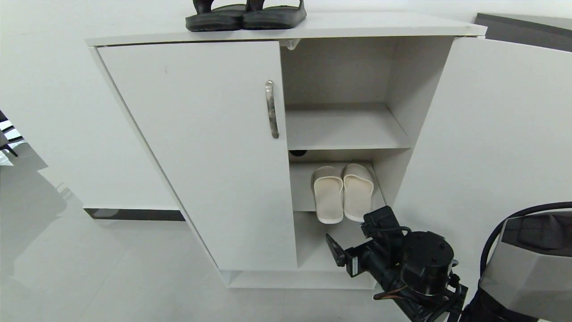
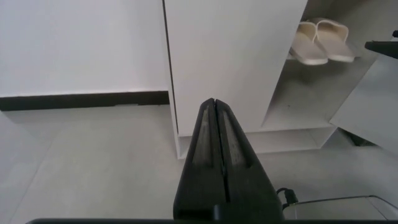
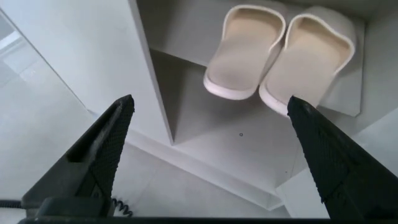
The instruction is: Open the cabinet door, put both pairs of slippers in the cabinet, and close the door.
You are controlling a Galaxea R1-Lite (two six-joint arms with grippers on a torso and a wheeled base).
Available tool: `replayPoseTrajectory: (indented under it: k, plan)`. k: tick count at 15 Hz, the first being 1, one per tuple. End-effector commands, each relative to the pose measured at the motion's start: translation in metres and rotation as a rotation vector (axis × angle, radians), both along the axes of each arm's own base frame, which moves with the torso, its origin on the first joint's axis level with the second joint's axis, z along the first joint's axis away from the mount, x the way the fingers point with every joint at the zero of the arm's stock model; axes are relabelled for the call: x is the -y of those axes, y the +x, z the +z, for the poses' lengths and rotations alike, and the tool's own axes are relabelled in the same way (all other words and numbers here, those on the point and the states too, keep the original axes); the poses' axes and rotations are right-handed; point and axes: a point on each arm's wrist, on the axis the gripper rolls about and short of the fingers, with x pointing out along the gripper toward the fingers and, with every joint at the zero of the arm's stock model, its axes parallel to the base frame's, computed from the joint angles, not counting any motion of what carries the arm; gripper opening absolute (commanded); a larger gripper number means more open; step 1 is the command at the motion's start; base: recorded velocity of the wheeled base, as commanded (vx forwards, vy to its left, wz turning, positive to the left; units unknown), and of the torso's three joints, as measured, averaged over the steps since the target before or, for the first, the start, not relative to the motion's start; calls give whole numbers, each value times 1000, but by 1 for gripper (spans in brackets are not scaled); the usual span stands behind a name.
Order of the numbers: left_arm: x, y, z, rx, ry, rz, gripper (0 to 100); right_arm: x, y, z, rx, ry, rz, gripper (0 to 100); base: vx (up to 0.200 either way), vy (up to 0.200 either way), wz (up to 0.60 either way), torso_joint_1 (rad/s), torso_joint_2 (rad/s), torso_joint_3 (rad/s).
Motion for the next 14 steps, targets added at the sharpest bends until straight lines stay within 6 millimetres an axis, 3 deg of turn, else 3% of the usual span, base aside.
replayPoseTrajectory:
  k: [1, 8, 14]
  plan:
    - [0, 0, 0, -1, 0, 0, 0, 0, -1, -1, -3, -4, 0, 100, 0, 0, 0, 2, 2, 203]
    - [0, 0, 0, -1, 0, 1, 0, 4, -5, -7, -22, -18, 23, 100, 0, 0, 0, 2, -1, 199]
    - [0, 0, 0, -1, 3, 1, 0, 31, -33, -15, -129, -55, 283, 100, 0, 0, 0, 0, 1, 35]
